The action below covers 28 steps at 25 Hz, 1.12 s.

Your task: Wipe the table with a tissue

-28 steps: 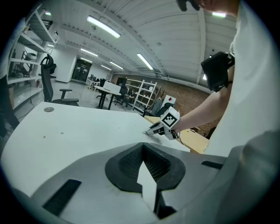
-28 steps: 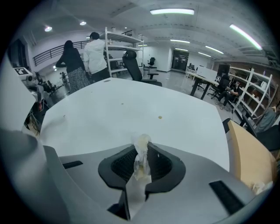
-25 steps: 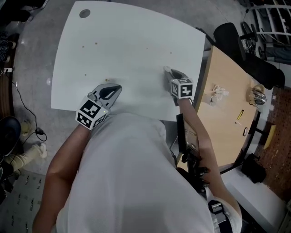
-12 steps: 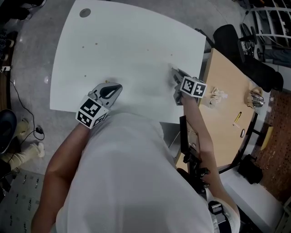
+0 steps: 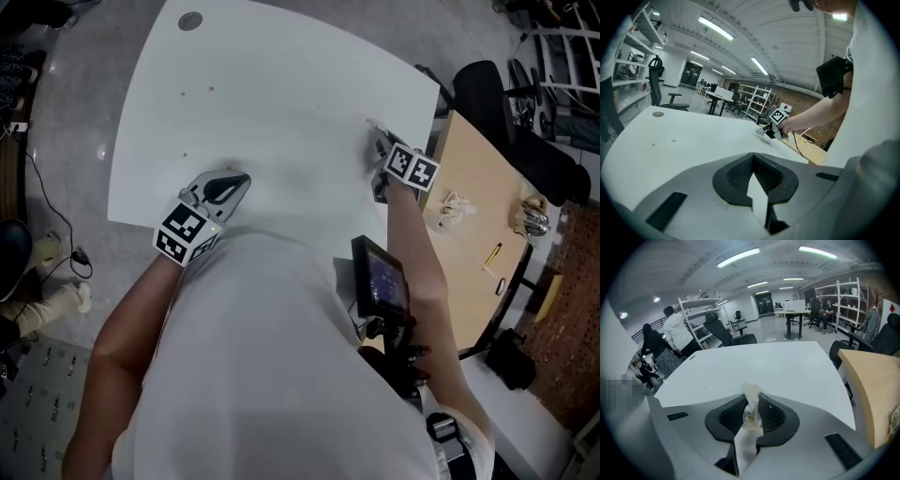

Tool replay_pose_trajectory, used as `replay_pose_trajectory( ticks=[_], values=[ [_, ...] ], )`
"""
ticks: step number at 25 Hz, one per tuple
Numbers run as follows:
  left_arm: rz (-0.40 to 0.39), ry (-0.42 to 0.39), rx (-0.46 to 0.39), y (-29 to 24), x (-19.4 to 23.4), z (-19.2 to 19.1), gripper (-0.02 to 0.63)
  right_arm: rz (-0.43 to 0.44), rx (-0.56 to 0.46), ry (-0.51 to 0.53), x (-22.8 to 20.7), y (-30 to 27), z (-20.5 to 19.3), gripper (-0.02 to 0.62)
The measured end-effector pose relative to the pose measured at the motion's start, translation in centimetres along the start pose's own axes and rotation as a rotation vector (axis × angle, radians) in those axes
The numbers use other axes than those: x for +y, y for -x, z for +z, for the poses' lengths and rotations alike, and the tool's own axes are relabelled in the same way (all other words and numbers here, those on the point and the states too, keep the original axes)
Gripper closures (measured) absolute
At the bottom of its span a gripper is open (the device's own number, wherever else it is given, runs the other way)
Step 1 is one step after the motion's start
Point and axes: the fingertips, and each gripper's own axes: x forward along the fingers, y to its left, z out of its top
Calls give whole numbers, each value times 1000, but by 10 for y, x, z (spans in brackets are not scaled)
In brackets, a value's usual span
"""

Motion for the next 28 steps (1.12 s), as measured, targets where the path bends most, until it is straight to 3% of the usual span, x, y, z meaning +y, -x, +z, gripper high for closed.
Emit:
replay_pose_trajectory(
  ticks=[10,17,28],
  values=[
    [15,12,11,2,2,-3,598,-95,42,177,-11,-22,16,529],
    [16,13,7,1,6,-1,598,-135,85,383,-2,-27,8,531],
    [0,4,9,-3,-2,-1,598,-122,88,395,6,-27,0,531]
  ],
)
